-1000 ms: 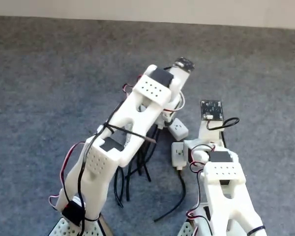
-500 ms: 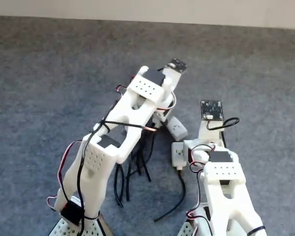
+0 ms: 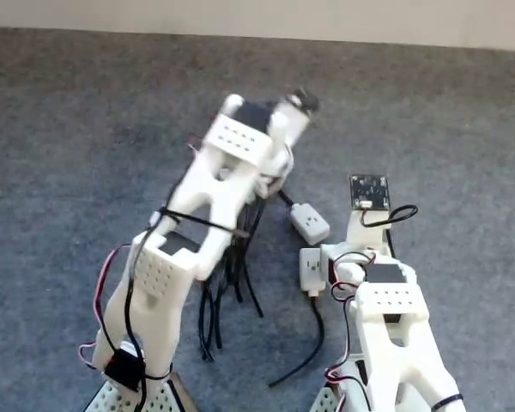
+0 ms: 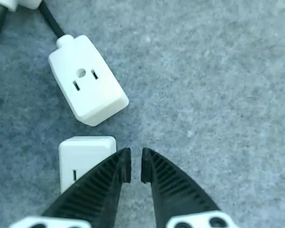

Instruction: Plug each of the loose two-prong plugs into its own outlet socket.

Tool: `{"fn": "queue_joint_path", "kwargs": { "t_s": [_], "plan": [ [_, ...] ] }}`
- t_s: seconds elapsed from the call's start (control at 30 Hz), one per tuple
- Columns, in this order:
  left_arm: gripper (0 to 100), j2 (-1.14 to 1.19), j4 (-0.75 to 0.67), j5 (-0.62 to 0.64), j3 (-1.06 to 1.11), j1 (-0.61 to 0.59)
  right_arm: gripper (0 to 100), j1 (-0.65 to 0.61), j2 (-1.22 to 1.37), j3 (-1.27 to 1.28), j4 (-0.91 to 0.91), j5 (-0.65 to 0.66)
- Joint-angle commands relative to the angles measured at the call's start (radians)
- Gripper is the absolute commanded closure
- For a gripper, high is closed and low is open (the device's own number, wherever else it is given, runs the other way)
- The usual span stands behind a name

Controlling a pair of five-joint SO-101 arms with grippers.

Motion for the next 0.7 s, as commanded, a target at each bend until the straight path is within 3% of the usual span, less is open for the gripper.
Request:
{"fn": "queue_joint_path", "kwargs": {
  "t_s": [0.0, 0.2, 0.5, 0.67],
  "plan": [
    [100, -0.105, 0.080, -0.043, -0.130, -0.104, 94.3, -0.010, -0.025, -0.007, -0.022, -0.002],
    [100, -0.174, 0.080, -0.106, -0.125, -0.295, 94.3, -0.010, -0.025, -0.007, -0.022, -0.002],
    [100, -0.225, 0.081, -0.247, -0.116, -0.677, 94.3, -0.010, -0.025, -0.007, -0.022, 0.000],
    [100, -0.237, 0.084, -0.410, 0.119, -0.809, 94.3, -0.012, -0.025, -0.007, -0.022, 0.000]
  ]
}}
